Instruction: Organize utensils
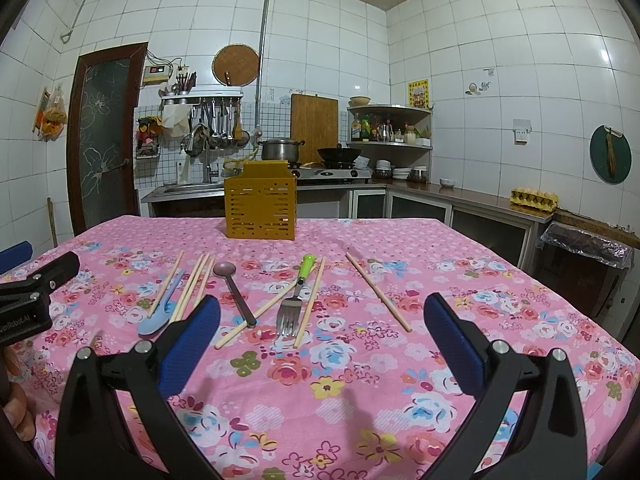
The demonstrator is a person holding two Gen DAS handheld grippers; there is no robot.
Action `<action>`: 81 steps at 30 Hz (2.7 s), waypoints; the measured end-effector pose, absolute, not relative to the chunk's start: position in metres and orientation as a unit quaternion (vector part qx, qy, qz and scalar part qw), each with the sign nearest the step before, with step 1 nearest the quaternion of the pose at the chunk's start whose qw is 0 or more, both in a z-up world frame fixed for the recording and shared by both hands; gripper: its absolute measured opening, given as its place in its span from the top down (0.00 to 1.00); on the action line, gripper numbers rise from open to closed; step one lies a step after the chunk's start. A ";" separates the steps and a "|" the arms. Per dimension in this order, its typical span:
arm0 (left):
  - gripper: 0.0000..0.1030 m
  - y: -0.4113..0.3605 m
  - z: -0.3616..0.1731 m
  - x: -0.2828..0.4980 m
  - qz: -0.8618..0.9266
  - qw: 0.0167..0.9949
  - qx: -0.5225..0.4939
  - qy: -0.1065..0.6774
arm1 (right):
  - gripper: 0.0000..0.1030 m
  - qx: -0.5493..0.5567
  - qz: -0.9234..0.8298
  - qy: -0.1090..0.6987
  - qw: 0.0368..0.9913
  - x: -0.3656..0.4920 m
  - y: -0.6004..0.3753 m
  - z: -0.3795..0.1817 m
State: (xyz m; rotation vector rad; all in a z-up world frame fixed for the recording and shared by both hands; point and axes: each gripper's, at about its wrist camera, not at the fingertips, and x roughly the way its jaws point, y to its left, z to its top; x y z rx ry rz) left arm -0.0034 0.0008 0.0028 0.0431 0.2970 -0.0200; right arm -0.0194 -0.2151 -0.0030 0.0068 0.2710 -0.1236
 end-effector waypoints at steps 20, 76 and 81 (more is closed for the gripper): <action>0.05 -0.002 0.001 0.000 -0.016 0.987 0.023 0.160 | 0.04 0.006 -0.060 0.144 0.988 -0.017 -0.213 -0.009; 0.08 0.009 -0.033 0.288 -0.037 0.906 0.002 0.423 | 0.40 0.012 -0.035 0.428 0.903 0.297 -0.314 -0.056; 0.32 0.003 -0.038 0.297 -0.049 0.895 0.004 0.443 | 0.54 0.007 -0.025 0.432 0.902 0.302 -0.312 -0.057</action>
